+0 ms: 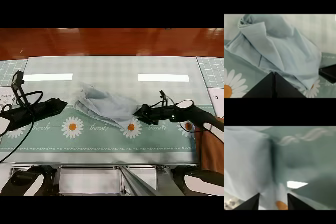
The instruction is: Fold the shirts.
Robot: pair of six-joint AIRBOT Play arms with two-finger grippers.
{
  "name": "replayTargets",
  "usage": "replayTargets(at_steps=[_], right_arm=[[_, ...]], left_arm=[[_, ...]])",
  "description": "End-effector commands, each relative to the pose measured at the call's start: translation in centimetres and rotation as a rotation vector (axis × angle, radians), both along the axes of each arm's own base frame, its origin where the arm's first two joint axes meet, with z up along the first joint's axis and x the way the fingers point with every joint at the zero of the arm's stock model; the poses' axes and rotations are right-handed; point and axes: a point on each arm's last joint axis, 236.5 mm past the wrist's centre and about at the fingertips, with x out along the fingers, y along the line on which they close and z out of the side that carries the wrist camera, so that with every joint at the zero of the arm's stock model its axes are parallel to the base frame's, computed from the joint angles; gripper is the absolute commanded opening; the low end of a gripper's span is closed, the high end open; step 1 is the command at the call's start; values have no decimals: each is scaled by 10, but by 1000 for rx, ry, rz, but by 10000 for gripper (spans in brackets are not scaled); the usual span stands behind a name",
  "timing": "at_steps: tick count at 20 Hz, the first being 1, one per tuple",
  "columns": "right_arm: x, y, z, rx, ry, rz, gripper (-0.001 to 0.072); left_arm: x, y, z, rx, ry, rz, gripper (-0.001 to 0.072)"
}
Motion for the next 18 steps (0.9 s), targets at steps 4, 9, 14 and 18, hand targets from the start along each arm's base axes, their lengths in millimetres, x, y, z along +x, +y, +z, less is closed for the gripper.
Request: replayTargets(at_steps=[4,9,14,18], right_arm=[[19,59,0,13,-19,175,329],[60,78,52,58,-169,221,29],[111,66,166,-110,-464,339,28],[127,15,280,-375,-676,370,28]], left_arm=[[-3,-11,-4,-8,5,-30,18],[-3,-11,-4,-8,4,-29,18],[-3,-11,-4,-8,5,-30,18],[-3,-11,-4,-8,5,-30,18]])
